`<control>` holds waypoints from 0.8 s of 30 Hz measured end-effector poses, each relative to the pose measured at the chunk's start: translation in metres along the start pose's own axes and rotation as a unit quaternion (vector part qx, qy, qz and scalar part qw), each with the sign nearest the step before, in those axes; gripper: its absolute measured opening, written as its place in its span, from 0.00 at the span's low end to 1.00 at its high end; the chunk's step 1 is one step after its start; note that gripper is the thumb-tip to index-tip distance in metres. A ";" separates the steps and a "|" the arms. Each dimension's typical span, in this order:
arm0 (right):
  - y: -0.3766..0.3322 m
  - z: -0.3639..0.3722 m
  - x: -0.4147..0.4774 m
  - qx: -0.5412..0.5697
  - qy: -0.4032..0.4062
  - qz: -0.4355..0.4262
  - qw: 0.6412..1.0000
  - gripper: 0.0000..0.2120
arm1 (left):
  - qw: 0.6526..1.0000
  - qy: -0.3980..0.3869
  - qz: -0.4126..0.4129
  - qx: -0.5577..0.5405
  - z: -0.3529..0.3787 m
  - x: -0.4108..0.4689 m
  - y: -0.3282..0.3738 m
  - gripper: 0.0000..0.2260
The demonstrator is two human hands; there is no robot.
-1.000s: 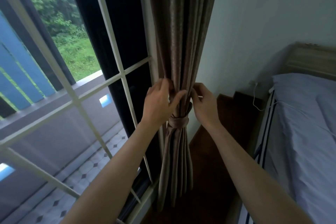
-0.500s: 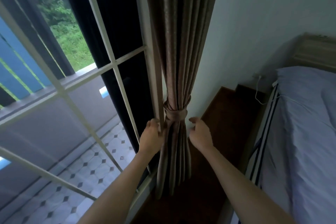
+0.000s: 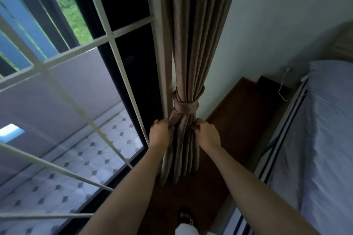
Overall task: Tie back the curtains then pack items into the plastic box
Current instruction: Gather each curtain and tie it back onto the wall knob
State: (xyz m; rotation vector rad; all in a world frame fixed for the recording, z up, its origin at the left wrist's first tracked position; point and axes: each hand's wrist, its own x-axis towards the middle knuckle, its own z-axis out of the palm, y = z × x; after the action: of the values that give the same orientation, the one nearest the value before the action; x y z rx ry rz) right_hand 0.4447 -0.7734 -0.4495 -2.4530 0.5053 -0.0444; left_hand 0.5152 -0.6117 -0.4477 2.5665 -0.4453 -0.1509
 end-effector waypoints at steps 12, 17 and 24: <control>-0.005 -0.001 -0.001 -0.027 -0.026 -0.024 0.999 0.10 | 0.999 0.010 0.034 0.030 -0.011 -0.021 -0.012 0.08; 0.000 -0.003 -0.011 -0.014 -0.015 -0.030 0.999 0.13 | 0.998 0.044 0.011 0.035 -0.028 -0.030 -0.021 0.23; -0.011 0.001 -0.025 -0.067 -0.075 -0.037 0.994 0.25 | 0.993 0.076 0.012 0.089 -0.046 -0.060 -0.033 0.24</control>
State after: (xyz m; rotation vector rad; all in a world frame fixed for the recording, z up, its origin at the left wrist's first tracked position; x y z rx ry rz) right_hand 0.4257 -0.7563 -0.4416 -2.5816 0.3629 0.1468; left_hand 0.4767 -0.5421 -0.4242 2.7206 -0.4500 0.0975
